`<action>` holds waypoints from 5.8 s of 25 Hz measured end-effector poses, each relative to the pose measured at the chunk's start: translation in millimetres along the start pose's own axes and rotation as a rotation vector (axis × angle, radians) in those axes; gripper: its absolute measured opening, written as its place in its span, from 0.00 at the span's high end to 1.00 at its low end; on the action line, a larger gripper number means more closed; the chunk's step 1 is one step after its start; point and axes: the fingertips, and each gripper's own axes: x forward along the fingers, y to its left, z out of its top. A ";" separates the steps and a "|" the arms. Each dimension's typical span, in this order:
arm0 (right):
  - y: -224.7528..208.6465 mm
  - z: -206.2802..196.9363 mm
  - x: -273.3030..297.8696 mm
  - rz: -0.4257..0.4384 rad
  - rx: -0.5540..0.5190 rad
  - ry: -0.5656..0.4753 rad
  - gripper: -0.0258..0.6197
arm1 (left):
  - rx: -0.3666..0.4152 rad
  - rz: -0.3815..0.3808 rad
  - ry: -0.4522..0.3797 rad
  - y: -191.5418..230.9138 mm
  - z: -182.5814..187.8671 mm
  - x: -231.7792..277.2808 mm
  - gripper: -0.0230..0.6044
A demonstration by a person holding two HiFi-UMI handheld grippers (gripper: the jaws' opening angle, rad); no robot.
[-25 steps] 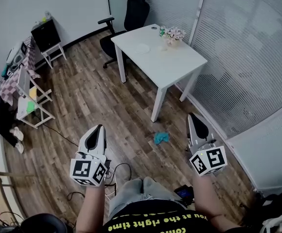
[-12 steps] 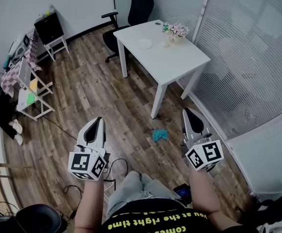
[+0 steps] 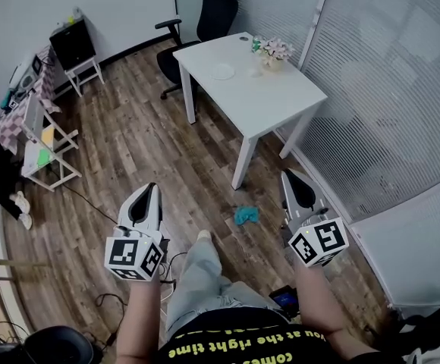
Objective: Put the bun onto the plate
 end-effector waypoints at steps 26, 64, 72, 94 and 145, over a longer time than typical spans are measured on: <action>-66.3 -11.8 194.3 -0.042 0.007 0.019 0.95 | -0.004 -0.069 0.001 103.0 20.8 197.4 0.96; -113.5 -22.5 325.1 -0.100 0.097 -0.021 0.95 | -0.003 -0.122 0.044 180.6 9.7 318.1 0.96; -108.6 -20.0 336.1 -0.097 0.092 -0.025 0.95 | -0.008 -0.124 0.049 189.8 10.6 320.1 0.96; -118.0 -19.1 360.1 -0.060 0.092 -0.026 0.95 | -0.012 -0.106 0.048 197.7 11.0 335.1 0.96; -318.4 -30.2 562.3 0.019 0.152 0.014 0.95 | -0.038 0.003 0.073 208.9 29.2 595.8 0.96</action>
